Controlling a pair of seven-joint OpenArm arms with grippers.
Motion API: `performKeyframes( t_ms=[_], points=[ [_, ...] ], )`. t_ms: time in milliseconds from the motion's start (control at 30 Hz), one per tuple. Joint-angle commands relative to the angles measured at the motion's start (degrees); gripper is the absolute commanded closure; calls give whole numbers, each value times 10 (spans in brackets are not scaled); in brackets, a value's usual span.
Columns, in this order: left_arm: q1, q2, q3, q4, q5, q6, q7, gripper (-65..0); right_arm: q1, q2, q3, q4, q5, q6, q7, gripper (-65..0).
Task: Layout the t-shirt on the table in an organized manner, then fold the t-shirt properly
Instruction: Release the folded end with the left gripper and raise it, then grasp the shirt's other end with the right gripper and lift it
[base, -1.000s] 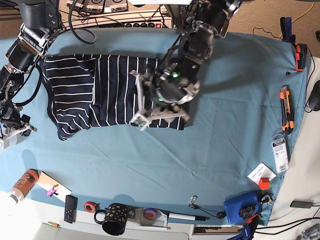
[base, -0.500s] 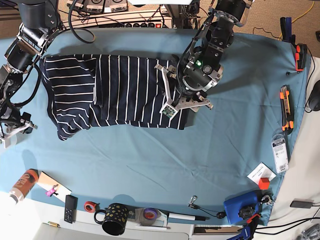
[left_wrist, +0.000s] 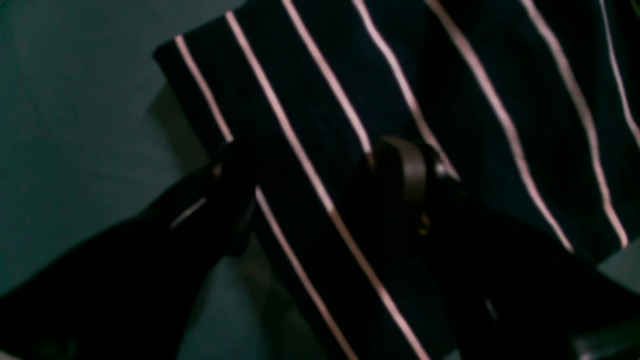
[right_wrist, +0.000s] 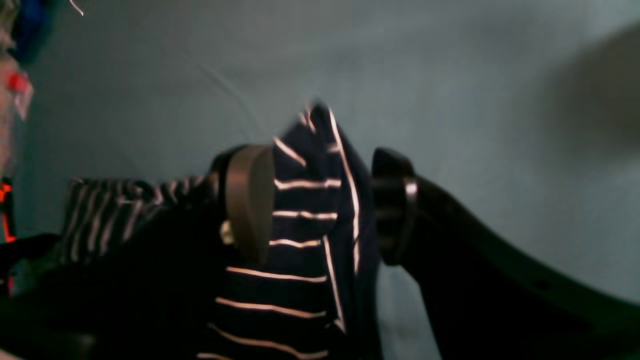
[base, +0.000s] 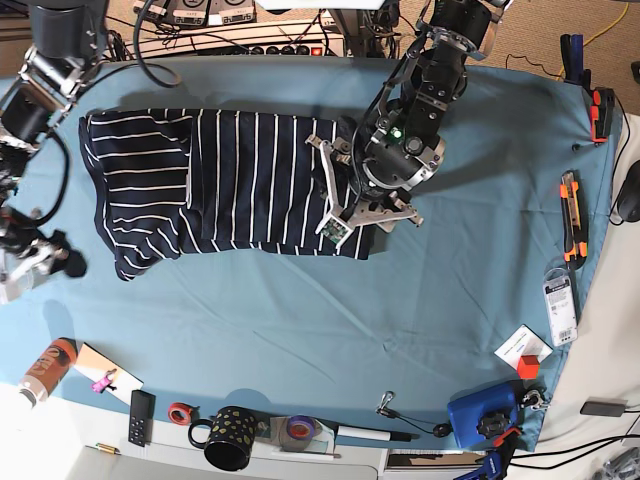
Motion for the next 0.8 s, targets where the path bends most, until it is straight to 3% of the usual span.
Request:
performKeyframes(
  t_ms=[0, 233, 467, 533, 700, 767],
  points=[
    [-9, 5, 1, 9, -2, 0, -9, -367, 11, 23, 8, 10, 11, 2, 10, -313],
    [-9, 5, 1, 9, -2, 0, -10, -367, -58, 30, 24, -9, 19, 23, 10, -313],
    [-9, 5, 1, 9, -2, 0, -9, -367, -125, 30, 24, -73, 108, 52, 10, -313],
    [-9, 5, 1, 9, -4, 0, -9, -367, -130, 29, 24, -102, 125, 52, 10, -313],
    [-9, 5, 1, 9, -6, 0, -11, -367, -130, 29, 24, -162, 240, 52, 10, -313],
    [-9, 5, 1, 9, -6, 0, -11, -367, -130, 29, 24, -176, 243, 52, 10, -313]
  ],
)
